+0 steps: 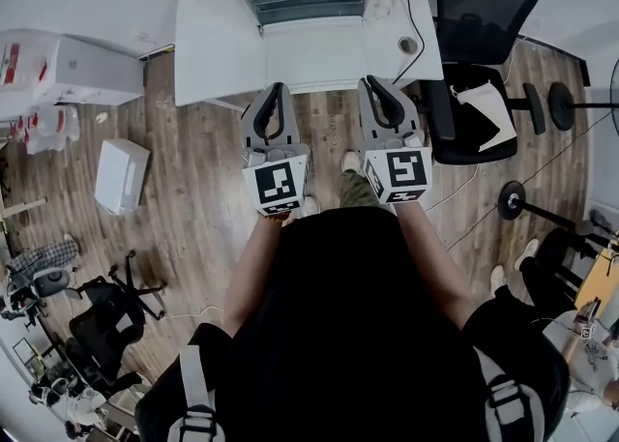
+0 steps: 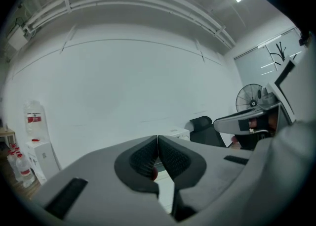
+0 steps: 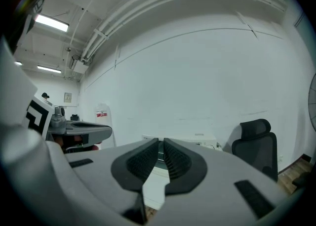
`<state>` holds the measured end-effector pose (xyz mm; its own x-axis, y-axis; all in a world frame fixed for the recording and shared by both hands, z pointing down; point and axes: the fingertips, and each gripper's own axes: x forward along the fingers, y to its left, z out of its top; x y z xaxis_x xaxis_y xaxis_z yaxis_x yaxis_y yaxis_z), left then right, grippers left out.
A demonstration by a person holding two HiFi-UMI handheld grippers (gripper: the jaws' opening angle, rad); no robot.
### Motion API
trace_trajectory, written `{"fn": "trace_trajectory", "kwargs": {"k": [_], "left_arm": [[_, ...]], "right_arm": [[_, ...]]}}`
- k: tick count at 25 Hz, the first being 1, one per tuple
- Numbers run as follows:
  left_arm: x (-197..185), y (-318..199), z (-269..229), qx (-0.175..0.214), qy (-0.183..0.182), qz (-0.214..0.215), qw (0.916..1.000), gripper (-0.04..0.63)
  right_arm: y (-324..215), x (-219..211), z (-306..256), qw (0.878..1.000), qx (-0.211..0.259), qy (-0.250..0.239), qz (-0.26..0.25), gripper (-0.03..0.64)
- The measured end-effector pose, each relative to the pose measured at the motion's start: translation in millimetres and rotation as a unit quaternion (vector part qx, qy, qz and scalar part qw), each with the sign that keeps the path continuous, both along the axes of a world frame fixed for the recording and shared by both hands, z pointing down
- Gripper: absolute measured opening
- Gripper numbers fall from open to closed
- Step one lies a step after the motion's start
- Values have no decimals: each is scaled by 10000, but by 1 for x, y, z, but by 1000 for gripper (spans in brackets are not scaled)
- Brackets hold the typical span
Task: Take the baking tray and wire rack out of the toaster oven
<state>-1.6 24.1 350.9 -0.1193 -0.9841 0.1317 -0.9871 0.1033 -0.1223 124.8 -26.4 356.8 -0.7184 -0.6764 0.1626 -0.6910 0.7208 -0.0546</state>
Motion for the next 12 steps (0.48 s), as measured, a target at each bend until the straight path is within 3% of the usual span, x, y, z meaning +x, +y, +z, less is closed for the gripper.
{"fn": "trace_trajectory", "kwargs": {"k": [8,12], "left_arm": [[6,-23,4,-109,-14,-219,9997,23],[17,-37,4,-46,295,-304,9991,23]], "right_arm": [[-35,22,9,9999,-21,92,-117,32],[-53,38,15,9998,20,51,-190,32]]}}
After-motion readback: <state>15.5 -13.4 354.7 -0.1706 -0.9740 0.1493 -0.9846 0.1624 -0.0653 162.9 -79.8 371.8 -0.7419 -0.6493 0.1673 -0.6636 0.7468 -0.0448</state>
